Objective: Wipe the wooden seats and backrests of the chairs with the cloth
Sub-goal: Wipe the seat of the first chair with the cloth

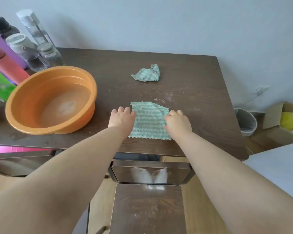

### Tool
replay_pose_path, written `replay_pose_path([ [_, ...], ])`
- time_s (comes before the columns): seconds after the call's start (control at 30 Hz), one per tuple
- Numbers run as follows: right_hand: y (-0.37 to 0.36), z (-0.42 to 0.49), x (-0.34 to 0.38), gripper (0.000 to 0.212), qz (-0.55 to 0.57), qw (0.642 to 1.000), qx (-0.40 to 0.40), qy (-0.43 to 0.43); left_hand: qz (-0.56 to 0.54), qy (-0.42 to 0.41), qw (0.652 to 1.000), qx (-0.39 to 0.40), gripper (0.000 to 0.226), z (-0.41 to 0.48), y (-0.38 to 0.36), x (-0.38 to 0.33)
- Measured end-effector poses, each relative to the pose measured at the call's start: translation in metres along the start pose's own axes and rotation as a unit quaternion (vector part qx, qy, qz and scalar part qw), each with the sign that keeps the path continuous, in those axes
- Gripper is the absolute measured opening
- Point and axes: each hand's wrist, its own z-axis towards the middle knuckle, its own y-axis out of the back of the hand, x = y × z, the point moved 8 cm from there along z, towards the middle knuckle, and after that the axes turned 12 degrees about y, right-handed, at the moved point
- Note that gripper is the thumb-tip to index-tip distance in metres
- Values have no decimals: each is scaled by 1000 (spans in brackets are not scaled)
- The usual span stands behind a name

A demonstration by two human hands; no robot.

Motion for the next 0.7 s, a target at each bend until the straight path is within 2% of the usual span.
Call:
replay_pose_path([
  [0.27, -11, 16, -9, 33, 55, 998, -23, 6, -56, 5, 998, -2, 29, 21, -15, -1],
  [0.37, -16, 15, -12, 26, 84, 995, -59, 1, -96, 5, 995, -15, 23, 19, -19, 3],
  [0.53, -14, 12, -10, 12, 82, 991, -102, 10, -99, -11, 994, -40, 15, 14, -20, -2],
  [0.7, -10, 8, -3, 9, 25, 996, -78, 23, -98, -4, 994, -42, 13, 7, -16, 7],
])
